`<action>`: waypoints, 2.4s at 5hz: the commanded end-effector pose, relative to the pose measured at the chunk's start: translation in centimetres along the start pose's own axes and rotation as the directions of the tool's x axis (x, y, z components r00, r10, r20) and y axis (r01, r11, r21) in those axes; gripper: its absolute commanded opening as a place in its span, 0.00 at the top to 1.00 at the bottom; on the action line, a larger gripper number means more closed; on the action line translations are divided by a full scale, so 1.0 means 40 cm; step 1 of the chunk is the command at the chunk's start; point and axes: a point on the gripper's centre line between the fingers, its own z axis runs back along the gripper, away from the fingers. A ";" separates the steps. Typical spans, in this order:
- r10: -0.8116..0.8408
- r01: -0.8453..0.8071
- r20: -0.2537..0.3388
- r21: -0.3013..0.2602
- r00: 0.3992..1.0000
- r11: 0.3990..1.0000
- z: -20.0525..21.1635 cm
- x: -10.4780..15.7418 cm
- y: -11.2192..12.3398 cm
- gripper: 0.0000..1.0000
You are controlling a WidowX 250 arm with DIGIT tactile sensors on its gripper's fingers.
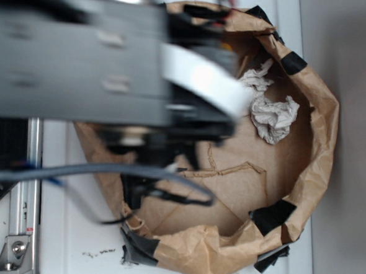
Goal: Grab the wood chip.
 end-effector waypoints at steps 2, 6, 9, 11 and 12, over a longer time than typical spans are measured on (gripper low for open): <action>-0.168 0.167 -0.011 -0.097 0.986 0.981 -0.160 -0.102 0.005 0.00; -0.281 0.279 0.015 -0.183 0.960 0.943 -0.366 -0.049 -0.099 0.00; -0.264 0.262 0.004 -0.143 0.964 0.954 -0.366 -0.084 -0.119 1.00; -0.238 0.235 0.005 -0.158 0.971 0.959 -0.354 -0.087 -0.110 1.00; -0.211 0.212 0.024 -0.163 0.977 0.964 -0.325 -0.092 -0.104 1.00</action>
